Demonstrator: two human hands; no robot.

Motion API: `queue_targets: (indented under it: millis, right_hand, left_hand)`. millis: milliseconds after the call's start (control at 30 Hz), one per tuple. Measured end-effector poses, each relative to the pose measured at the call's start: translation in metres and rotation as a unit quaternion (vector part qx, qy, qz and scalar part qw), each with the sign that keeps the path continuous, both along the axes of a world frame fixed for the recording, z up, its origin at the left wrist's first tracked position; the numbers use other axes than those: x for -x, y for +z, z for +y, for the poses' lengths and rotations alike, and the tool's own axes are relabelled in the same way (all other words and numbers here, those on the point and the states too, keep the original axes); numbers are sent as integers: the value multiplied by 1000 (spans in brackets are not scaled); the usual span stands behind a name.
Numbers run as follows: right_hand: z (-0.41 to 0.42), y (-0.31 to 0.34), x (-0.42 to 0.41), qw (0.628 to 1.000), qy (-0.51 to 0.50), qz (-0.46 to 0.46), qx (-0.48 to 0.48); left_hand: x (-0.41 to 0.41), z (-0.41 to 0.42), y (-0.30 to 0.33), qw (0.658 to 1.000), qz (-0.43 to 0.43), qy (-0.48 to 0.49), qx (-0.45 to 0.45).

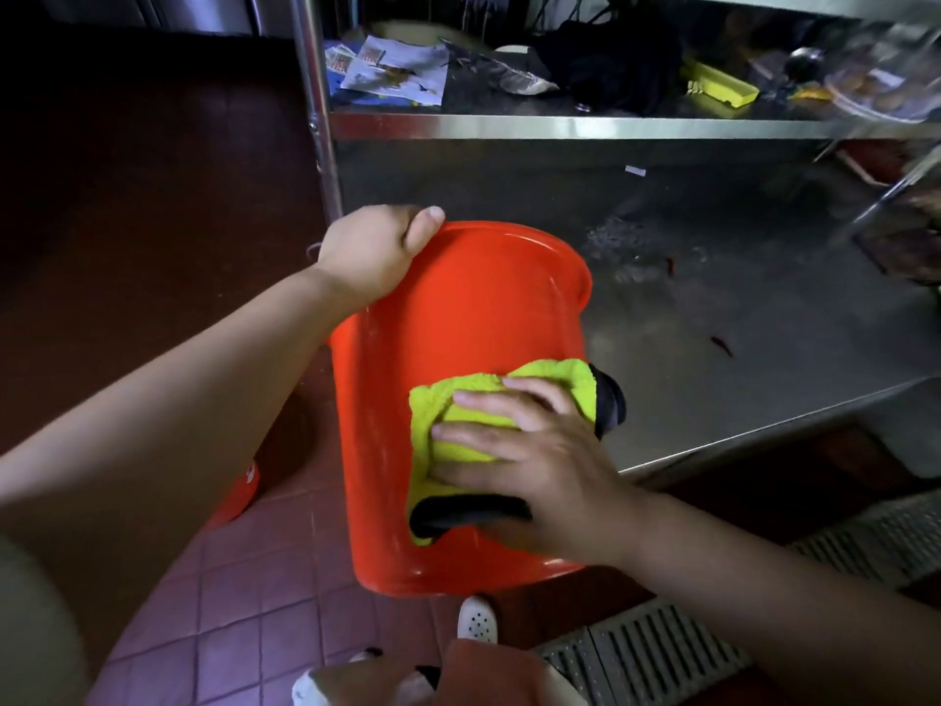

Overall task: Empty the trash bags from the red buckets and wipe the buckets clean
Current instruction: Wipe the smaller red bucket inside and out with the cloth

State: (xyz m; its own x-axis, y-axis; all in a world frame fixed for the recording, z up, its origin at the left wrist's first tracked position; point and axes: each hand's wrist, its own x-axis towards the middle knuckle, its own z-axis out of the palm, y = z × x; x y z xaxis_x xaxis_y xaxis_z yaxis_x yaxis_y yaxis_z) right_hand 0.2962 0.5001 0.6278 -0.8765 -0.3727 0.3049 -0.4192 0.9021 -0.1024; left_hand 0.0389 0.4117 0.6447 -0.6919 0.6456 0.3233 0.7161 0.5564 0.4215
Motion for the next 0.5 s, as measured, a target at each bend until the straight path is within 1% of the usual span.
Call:
queue_targets:
  millis: [100, 167, 300, 400, 500]
  right_hand:
    - [7, -1, 0, 999, 49, 4, -20]
    - [14, 3, 18, 998, 58, 26, -21]
    - [35, 22, 76, 997, -15, 71, 5]
    - [56, 39, 118, 993, -93, 54, 53]
    - [57, 41, 140, 991, -101, 34, 83]
  left_hand:
    - [3, -2, -1, 999, -39, 22, -16]
    - [6, -1, 0, 996, -70, 40, -27]
    - [12, -4, -3, 995, -84, 39, -35]
    - [14, -8, -3, 993, -102, 44, -29]
    - [18, -16, -5, 987, -135, 56, -59]
